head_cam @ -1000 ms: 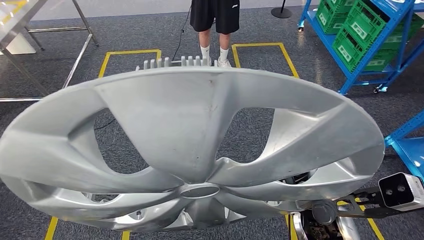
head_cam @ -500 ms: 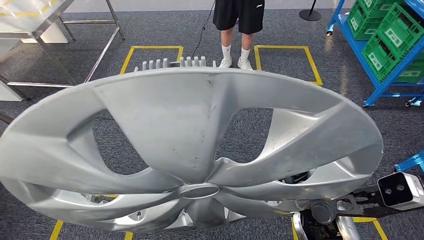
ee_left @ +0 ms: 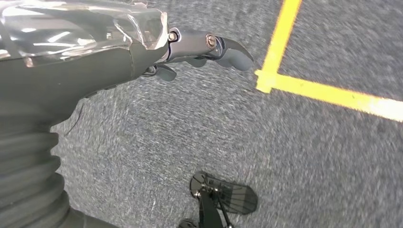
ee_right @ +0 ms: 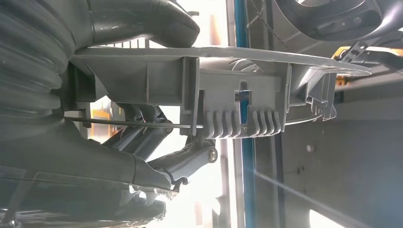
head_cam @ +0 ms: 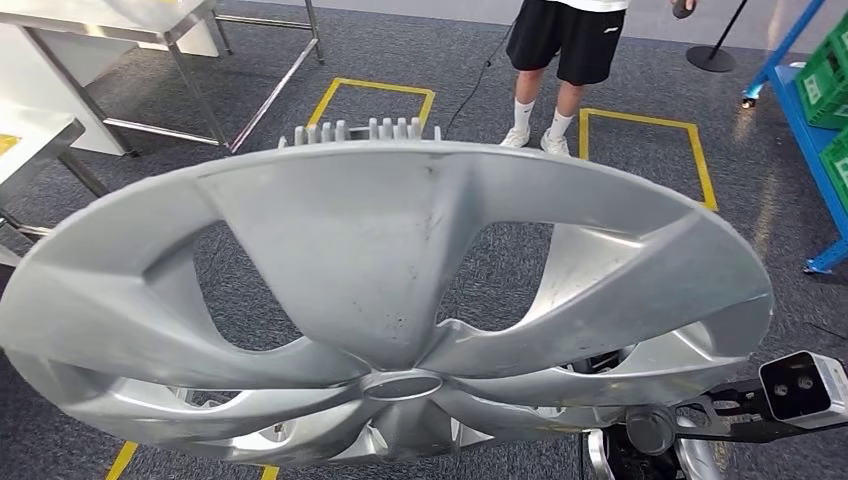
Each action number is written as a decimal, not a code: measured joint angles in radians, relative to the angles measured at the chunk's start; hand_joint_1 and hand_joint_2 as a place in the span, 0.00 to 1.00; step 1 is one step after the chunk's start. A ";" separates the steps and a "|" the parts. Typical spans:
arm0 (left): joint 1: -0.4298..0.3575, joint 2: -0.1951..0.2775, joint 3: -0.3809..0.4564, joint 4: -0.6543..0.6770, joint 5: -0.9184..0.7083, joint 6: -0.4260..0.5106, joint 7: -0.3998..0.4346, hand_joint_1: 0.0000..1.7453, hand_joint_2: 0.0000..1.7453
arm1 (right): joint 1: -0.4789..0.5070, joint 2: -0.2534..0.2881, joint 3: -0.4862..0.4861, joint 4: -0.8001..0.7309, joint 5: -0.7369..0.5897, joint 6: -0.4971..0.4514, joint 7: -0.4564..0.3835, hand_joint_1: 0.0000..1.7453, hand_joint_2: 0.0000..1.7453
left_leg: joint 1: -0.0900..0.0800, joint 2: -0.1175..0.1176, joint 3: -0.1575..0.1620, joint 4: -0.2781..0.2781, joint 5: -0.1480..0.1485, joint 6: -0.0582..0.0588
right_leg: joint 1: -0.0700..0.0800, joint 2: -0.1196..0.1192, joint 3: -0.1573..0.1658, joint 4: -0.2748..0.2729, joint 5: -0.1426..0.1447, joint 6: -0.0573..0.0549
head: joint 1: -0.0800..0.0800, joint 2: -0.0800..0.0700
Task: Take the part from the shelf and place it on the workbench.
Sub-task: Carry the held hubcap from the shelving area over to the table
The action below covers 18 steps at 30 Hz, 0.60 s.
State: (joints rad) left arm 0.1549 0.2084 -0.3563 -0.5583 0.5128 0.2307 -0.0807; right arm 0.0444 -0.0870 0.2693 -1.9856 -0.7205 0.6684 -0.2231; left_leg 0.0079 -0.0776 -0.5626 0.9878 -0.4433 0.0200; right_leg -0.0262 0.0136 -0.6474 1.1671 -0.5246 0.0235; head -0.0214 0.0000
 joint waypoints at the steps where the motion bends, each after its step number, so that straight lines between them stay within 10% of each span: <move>1: 0.002 0.000 0.008 -0.004 -0.004 0.001 0.002 0.00 1.00 | 0.000 0.000 0.000 0.000 0.000 0.000 0.000 0.98 1.00 | 0.001 -0.013 -0.002 0.008 -0.005 -0.008 | -0.004 0.012 0.030 -0.065 0.026 0.007 | 0.002 0.000; 5: 0.015 0.001 0.028 -0.011 -0.009 0.003 0.004 0.00 1.00 | -0.001 -0.001 0.000 0.000 0.001 0.001 0.000 0.98 1.00 | 0.007 -0.044 -0.017 0.023 -0.014 -0.031 | 0.000 0.014 0.062 -0.128 0.049 -0.016 | 0.003 0.000; 8: 0.023 0.000 0.039 -0.014 -0.021 0.002 0.008 0.00 1.00 | -0.002 -0.001 0.000 0.000 0.000 0.001 -0.001 0.98 1.00 | 0.009 0.015 -0.047 0.082 -0.046 -0.040 | 0.001 -0.007 0.068 -0.132 0.048 -0.034 | 0.000 0.000; 12: 0.020 -0.006 0.059 -0.020 -0.055 -0.006 0.017 0.00 1.00 | -0.003 -0.001 0.001 0.001 0.001 0.001 -0.002 0.98 1.00 | 0.008 0.072 -0.172 0.319 -0.136 -0.042 | 0.015 -0.046 0.072 -0.132 0.040 -0.048 | -0.002 0.000; 18: 0.017 -0.010 0.085 -0.023 -0.076 -0.013 0.020 0.00 1.00 | -0.013 0.000 0.002 0.003 0.001 0.001 -0.002 0.98 1.00 | -0.018 0.140 -0.049 0.056 -0.011 -0.006 | 0.032 -0.102 0.088 -0.134 0.026 -0.050 | -0.001 0.000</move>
State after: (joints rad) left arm 0.1723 0.1987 -0.2708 -0.5813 0.4367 0.2175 -0.0607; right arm 0.0310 -0.0872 0.2712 -1.9828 -0.7196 0.6699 -0.2247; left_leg -0.0106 0.0626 -0.6117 1.0434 -0.4540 0.0141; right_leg 0.0057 -0.0880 -0.5596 1.0328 -0.4988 -0.0264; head -0.0225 0.0000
